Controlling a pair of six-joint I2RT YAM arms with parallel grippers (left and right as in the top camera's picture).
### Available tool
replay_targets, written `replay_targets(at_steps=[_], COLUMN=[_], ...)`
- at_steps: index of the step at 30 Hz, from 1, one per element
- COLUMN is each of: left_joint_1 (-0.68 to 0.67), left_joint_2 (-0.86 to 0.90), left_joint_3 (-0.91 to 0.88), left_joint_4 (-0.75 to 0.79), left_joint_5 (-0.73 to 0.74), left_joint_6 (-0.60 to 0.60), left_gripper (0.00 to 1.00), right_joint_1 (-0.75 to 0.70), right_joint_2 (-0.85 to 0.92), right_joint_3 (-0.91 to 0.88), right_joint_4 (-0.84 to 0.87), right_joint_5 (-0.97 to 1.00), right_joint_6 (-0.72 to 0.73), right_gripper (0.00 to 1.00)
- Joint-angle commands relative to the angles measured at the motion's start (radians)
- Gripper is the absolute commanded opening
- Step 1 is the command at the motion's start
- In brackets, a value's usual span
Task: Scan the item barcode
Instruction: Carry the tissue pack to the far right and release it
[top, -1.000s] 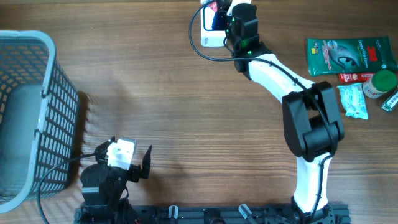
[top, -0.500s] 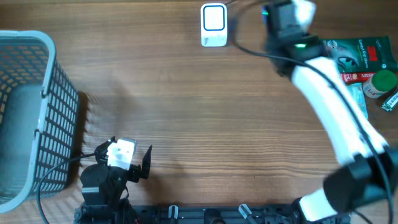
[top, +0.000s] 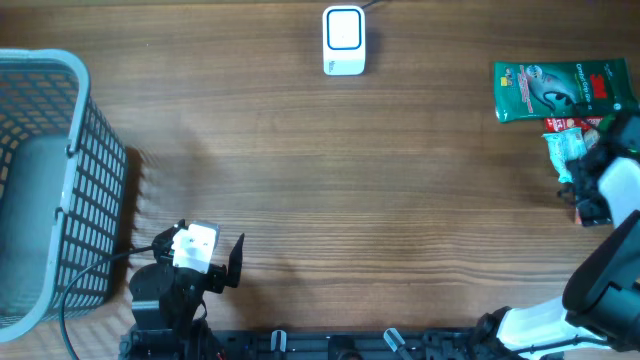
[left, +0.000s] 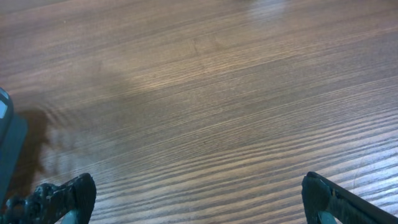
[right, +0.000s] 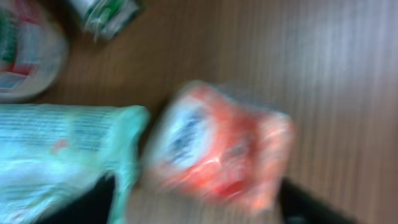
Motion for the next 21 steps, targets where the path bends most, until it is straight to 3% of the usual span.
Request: replay_targets(at_steps=[1,2,4,9,11,15,21], left_joint_1=[0.004,0.004,0.004,0.004,0.004,0.004,0.004], left_joint_2=[-0.006,-0.006,-0.006,-0.006,-0.006,-0.006,-0.006], left_joint_3=[-0.003,-0.003,-0.003,-0.003,-0.003,-0.003,-0.003], left_joint_4=[0.002,0.002,0.002,0.002,0.002,0.002,0.002], left_joint_5=[0.002,0.002,0.002,0.002,0.002,0.002,0.002], left_joint_6=[0.008,0.008,0.008,0.008,0.008,0.008,0.008], left_gripper=[1.00,1.00,1.00,1.00,1.00,1.00,1.00], right_joint_1=[-0.069,-0.074,-0.030,0.174,0.227,0.227,0.229], right_joint_2=[-0.078,-0.138,-0.311,-0.719,-0.856,-0.930,-0.886], right_joint_3=[0.131,0.148,0.148,0.148,0.148,0.148,0.147], right_joint_4=[-0.031,-0.063,-0.069,-0.101,-0.226,-0.373,-0.414], right_joint_5=[-0.620,-0.813,-0.968,-0.959,-0.908,-0.907,-0.851], right_joint_6=[-0.251,-0.256,-0.257,-0.384,-0.390,-0.390,-0.436], right_gripper=[1.00,1.00,1.00,1.00,1.00,1.00,1.00])
